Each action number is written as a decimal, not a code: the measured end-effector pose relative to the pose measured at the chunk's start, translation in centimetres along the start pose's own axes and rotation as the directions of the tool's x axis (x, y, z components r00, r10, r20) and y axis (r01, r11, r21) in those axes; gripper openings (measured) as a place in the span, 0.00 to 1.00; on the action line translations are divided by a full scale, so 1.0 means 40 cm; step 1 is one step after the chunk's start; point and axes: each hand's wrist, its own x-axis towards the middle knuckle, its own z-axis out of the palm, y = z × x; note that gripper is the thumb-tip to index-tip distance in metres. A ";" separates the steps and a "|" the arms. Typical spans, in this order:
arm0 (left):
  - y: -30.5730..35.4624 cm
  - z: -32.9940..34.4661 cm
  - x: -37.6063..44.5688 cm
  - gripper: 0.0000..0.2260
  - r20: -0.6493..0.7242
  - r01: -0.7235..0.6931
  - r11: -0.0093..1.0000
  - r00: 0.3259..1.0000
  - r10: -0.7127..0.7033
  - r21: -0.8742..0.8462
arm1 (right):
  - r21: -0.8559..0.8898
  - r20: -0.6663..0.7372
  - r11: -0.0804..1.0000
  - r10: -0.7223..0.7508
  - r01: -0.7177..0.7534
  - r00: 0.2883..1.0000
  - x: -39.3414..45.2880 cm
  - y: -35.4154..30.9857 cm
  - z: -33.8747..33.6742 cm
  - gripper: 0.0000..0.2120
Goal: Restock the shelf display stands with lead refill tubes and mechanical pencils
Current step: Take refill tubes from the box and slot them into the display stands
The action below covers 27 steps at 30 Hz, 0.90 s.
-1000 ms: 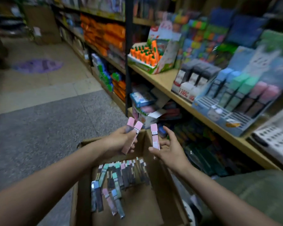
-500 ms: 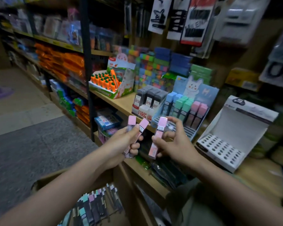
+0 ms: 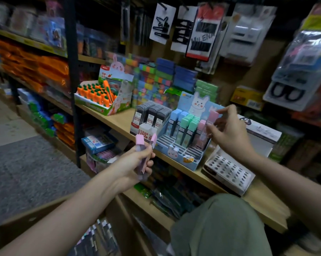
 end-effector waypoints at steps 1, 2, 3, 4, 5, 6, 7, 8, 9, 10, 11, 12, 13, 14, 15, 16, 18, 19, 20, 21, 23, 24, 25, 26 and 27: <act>-0.006 0.000 0.004 0.03 -0.001 0.007 1.000 1.000 -0.007 -0.011 | -0.023 0.006 1.000 -0.003 0.003 1.000 0.000 0.009 0.010 0.16; -0.013 0.000 0.009 0.04 -0.010 0.004 1.000 1.000 -0.004 -0.007 | -0.041 0.016 0.999 -0.001 0.002 1.000 0.000 0.017 0.021 0.15; -0.018 0.000 0.011 0.05 -0.025 -0.006 1.000 1.000 0.006 0.010 | -0.053 0.025 0.999 0.003 -0.001 1.000 0.000 0.025 0.032 0.15; -0.022 -0.002 0.012 0.07 -0.039 -0.019 0.999 0.999 0.020 0.032 | -0.064 0.031 0.998 0.005 -0.003 1.000 0.000 0.033 0.042 0.15; -0.025 -0.003 0.012 0.08 -0.052 -0.032 0.998 0.998 0.034 0.052 | -0.076 0.030 0.997 0.004 -0.002 1.000 0.001 0.039 0.051 0.15; -0.026 -0.005 0.012 0.09 -0.062 -0.043 0.997 0.997 0.047 0.066 | -0.090 0.026 0.996 0.000 0.003 1.000 0.003 0.045 0.058 0.15; -0.026 -0.007 0.011 0.09 -0.072 -0.055 0.996 0.996 0.060 0.075 | -0.107 0.021 0.994 -0.003 0.005 1.000 0.005 0.051 0.065 0.15; -0.026 -0.008 0.011 0.08 -0.084 -0.064 0.994 0.994 0.071 0.087 | -0.127 0.018 0.992 -0.001 0.004 1.000 0.007 0.056 0.070 0.15; -0.026 -0.009 0.012 0.07 -0.100 -0.066 0.992 0.992 0.077 0.107 | -0.149 0.019 0.989 0.003 0.000 1.000 0.008 0.060 0.075 0.15; -0.026 -0.009 0.014 0.07 -0.120 -0.060 0.989 0.990 0.076 0.131 | -0.169 0.022 0.986 0.007 -0.003 1.000 0.009 0.064 0.079 0.15; -0.025 -0.010 0.015 0.07 -0.138 -0.053 0.987 0.988 0.075 0.151 | -0.183 0.026 0.983 0.011 -0.006 1.000 0.010 0.068 0.082 0.15; -0.025 -0.010 0.015 0.07 -0.150 -0.048 0.986 0.986 0.072 0.160 | -0.188 0.028 0.982 0.016 -0.011 0.999 0.011 0.071 0.084 0.15; -0.025 -0.012 0.016 0.09 -0.153 -0.046 0.985 0.986 0.072 0.167 | -0.183 0.027 0.983 0.023 -0.018 0.999 0.012 0.074 0.086 0.15; -0.025 -0.014 0.018 0.09 -0.152 -0.045 0.982 0.986 0.073 0.182 | -0.174 0.022 0.984 0.030 -0.025 0.999 0.014 0.077 0.089 0.15; -0.026 -0.016 0.019 0.10 -0.149 -0.044 0.978 0.986 0.075 0.203 | -0.170 0.016 0.985 0.035 -0.031 0.999 0.016 0.079 0.092 0.15; -0.027 -0.018 0.020 0.10 -0.147 -0.040 0.974 0.986 0.074 0.224 | -0.176 0.013 0.984 0.038 -0.035 0.999 0.018 0.083 0.096 0.14; -0.028 -0.019 0.019 0.09 -0.131 -0.029 0.971 0.990 0.062 0.237 | -0.202 0.012 0.979 0.044 -0.041 0.999 0.018 0.089 0.106 0.15; -0.028 -0.020 0.018 0.08 -0.119 -0.020 0.975 0.992 0.047 0.223 | -0.209 0.008 0.977 0.047 -0.045 0.999 0.018 0.091 0.111 0.15; -0.026 -0.020 0.017 0.07 -0.109 -0.005 0.980 0.994 0.028 0.201 | -0.212 0.001 0.976 0.050 -0.048 0.999 0.017 0.092 0.115 0.15; -0.024 -0.021 0.015 0.06 -0.105 0.014 0.984 0.994 0.005 0.180 | -0.217 -0.008 0.975 0.049 -0.050 0.999 0.016 0.092 0.118 0.16; -0.020 -0.023 0.017 0.04 -0.109 0.046 0.988 0.994 -0.030 0.147 | -0.240 -0.023 0.970 0.037 -0.041 0.999 0.016 0.094 0.120 0.16; -0.019 -0.023 0.019 0.04 -0.113 0.052 0.990 0.993 -0.037 0.133 | -0.252 -0.025 0.967 0.031 -0.036 0.999 0.016 0.094 0.121 0.15; -0.018 -0.025 0.022 0.04 -0.116 0.052 0.991 0.993 -0.038 0.124 | -0.260 -0.022 0.965 0.032 -0.036 0.999 0.017 0.095 0.122 0.14; -0.018 -0.023 0.023 0.03 -0.115 0.047 0.992 0.993 -0.033 0.120 | -0.264 -0.017 0.964 0.037 -0.040 0.999 0.017 0.094 0.123 0.13; -0.018 -0.022 0.024 0.03 -0.112 0.038 0.992 0.993 -0.025 0.117 | -0.272 -0.012 0.961 0.048 -0.049 0.999 0.018 0.092 0.121 0.12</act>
